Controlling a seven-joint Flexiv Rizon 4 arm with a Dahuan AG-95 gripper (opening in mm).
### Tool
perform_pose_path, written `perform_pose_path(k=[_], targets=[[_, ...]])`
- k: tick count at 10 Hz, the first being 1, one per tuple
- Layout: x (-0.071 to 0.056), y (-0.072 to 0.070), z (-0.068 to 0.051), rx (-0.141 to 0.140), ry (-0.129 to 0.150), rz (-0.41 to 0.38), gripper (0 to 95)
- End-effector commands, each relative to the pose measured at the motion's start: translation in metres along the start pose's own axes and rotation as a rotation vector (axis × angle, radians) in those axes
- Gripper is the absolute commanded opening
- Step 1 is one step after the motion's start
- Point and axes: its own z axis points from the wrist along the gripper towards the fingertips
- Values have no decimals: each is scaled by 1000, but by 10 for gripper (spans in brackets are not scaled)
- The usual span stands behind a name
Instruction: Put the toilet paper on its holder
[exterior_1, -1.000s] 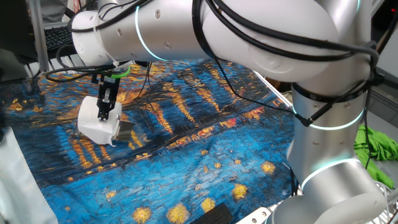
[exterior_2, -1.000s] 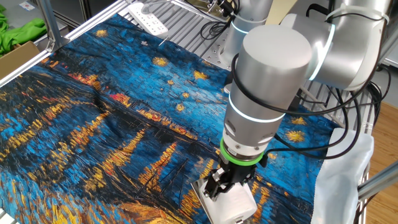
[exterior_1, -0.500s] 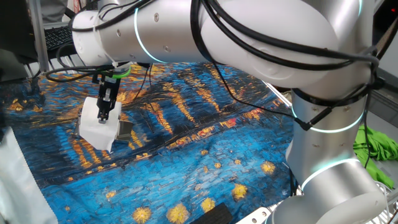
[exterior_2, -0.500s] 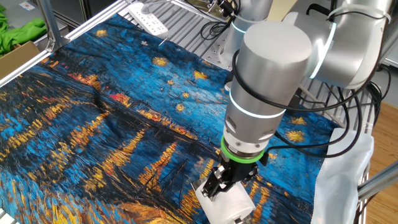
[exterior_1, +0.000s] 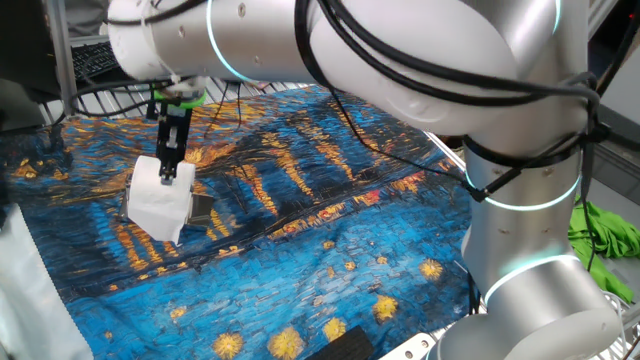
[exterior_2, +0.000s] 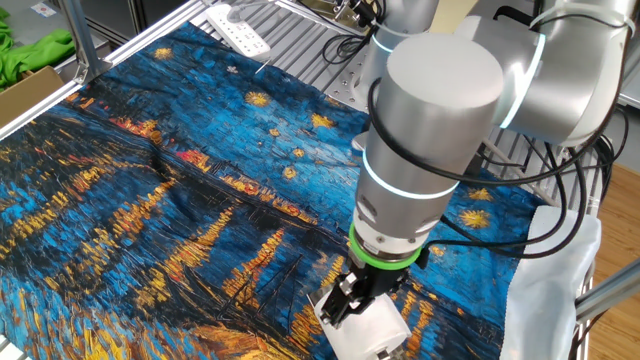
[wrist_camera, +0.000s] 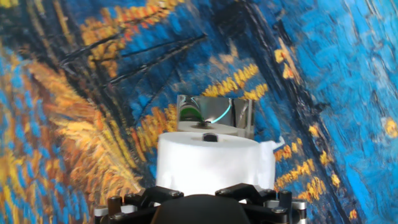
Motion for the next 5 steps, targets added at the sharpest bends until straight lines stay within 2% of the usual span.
perform_pose_path(k=[1,2,5], targets=[[-6,1,-14,9,-14,-167,950],[-10,3,-23,21,-15,-273,950],[-20,0,-42,51,6,-532,950]])
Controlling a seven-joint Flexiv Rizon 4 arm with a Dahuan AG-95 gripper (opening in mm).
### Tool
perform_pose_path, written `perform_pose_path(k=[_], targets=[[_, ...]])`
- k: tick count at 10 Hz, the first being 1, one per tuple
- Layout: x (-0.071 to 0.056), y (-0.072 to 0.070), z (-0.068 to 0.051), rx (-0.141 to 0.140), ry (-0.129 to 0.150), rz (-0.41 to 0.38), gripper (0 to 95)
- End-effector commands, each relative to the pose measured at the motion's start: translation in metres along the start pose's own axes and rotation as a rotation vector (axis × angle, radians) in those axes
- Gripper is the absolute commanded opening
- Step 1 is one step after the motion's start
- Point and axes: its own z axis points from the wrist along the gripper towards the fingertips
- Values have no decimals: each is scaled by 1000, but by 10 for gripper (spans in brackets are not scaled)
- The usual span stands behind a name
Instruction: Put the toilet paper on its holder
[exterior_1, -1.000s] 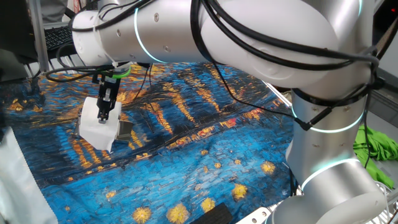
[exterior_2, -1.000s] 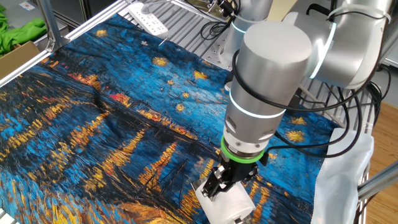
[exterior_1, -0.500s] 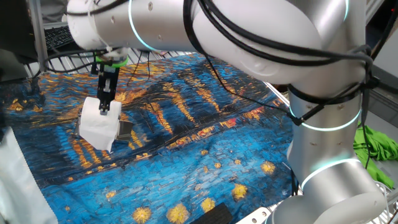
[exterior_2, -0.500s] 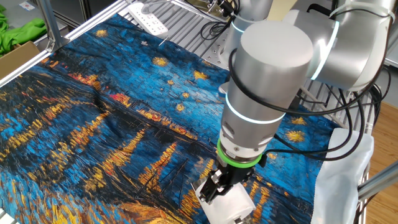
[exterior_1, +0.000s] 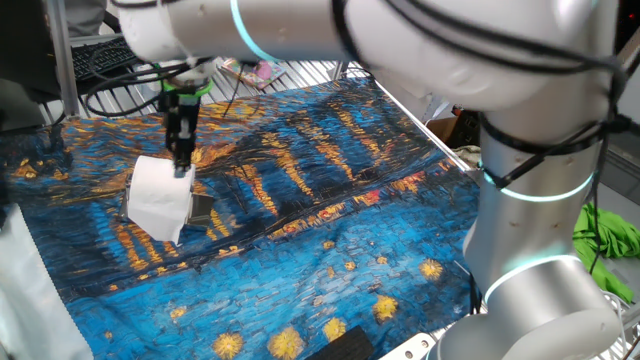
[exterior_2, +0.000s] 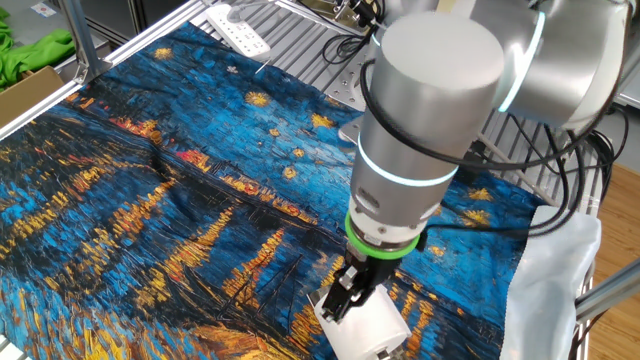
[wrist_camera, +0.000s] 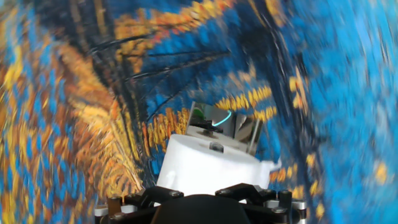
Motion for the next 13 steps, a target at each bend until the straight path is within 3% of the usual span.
perform_pose_path(k=[1,2,3,5,6,7,8,9,13], targets=[[-14,-8,-27,58,57,-452,950],[-19,-15,-32,81,78,-579,950],[-27,-24,-36,86,89,-716,950],[-45,-38,-41,68,98,-975,950],[-49,-40,-42,67,102,-1045,950],[-64,-45,-44,58,117,-1196,760],[-77,-49,-43,55,120,-1315,760],[-84,-51,-41,51,119,-1374,760],[-83,-51,-41,11,86,-1542,760]])
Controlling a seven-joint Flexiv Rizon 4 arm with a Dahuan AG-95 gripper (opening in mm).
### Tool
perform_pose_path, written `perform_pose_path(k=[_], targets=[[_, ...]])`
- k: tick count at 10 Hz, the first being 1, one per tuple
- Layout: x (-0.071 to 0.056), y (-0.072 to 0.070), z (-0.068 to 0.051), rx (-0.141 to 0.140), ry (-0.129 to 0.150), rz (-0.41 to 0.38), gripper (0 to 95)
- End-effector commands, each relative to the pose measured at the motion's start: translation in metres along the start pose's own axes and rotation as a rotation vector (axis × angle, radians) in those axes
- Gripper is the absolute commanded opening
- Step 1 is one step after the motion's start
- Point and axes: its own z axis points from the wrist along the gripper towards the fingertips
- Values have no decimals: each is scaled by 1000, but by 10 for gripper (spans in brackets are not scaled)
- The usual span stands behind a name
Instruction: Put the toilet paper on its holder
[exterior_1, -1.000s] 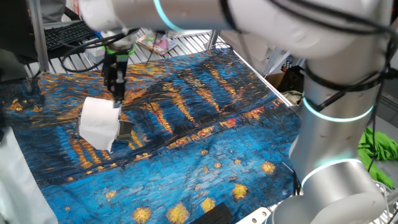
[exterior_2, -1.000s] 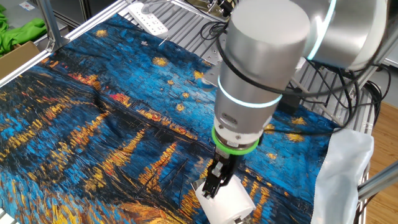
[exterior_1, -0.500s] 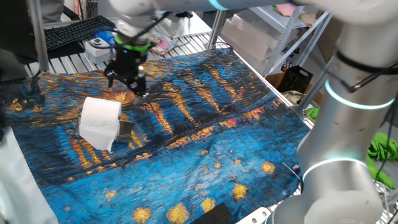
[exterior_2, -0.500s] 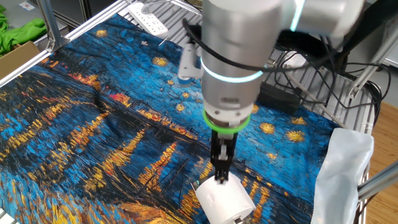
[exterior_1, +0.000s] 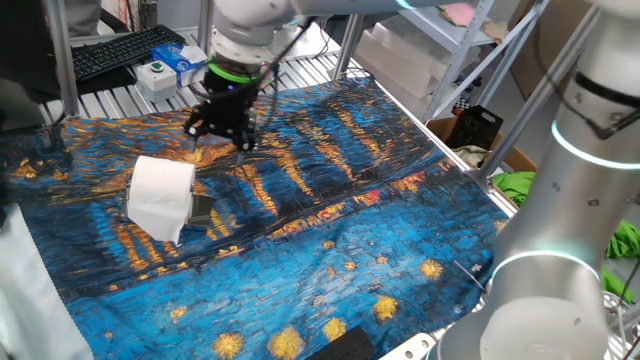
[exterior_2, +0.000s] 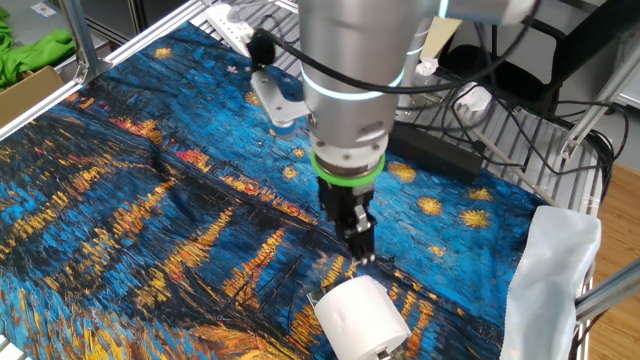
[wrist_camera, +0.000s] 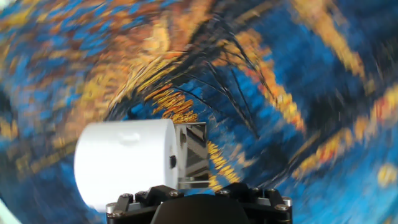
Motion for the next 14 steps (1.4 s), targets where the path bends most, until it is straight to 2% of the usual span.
perform_pose_path(k=[1,5,7,8,9,13,14], targets=[[1,-19,-5,-1,-27,-368,760],[-8,-23,-10,6,-33,-450,760],[-15,-26,-11,23,-35,-503,760],[-20,-28,-9,43,-43,-540,760],[-24,-30,-7,49,-51,-565,760],[-38,-40,0,41,-53,-599,760],[-41,-41,2,36,-54,-608,570]])
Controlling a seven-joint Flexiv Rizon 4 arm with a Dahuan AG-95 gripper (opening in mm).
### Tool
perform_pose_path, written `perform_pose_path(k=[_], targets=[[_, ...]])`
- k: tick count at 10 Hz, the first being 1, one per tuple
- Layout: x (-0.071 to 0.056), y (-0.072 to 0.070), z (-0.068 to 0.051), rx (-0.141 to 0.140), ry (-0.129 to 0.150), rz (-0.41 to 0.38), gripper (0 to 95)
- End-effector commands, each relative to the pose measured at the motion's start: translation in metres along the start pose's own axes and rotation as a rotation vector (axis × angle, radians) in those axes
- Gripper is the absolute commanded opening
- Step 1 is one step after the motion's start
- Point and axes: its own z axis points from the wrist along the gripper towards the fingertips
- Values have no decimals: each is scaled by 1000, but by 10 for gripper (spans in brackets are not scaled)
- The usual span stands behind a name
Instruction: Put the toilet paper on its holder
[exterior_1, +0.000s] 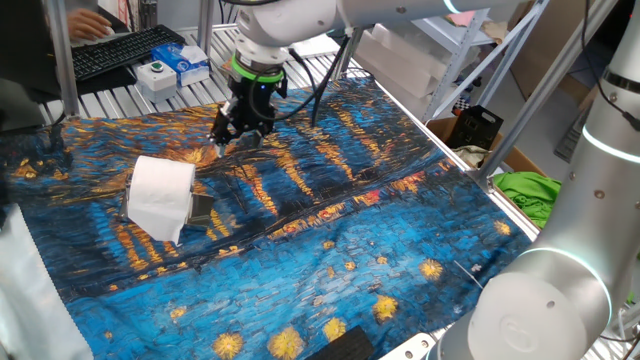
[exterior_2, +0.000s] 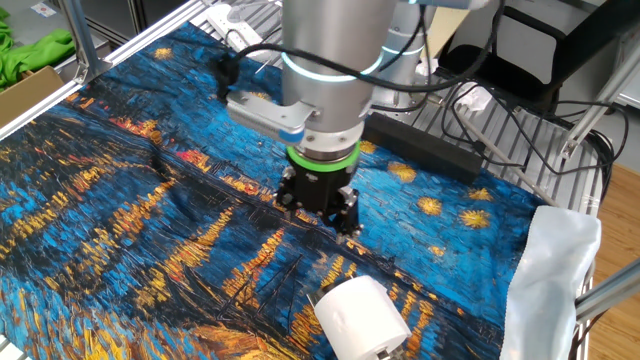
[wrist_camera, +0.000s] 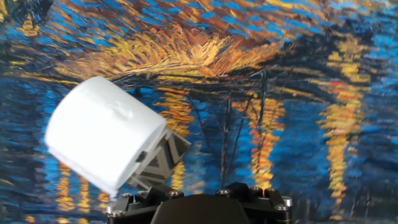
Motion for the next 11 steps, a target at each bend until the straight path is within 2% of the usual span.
perform_pose_path(k=[1,2,3,5,7,10,11], targets=[[0,-2,4,0,-4,-23,380],[-1,-2,6,3,-7,-42,0],[-1,-2,6,9,-11,-56,0],[-1,-2,6,3,-8,-56,0],[-1,-2,6,13,-32,-85,0],[-1,-2,6,6,-29,-68,0],[-1,-2,6,12,-26,-56,0]])
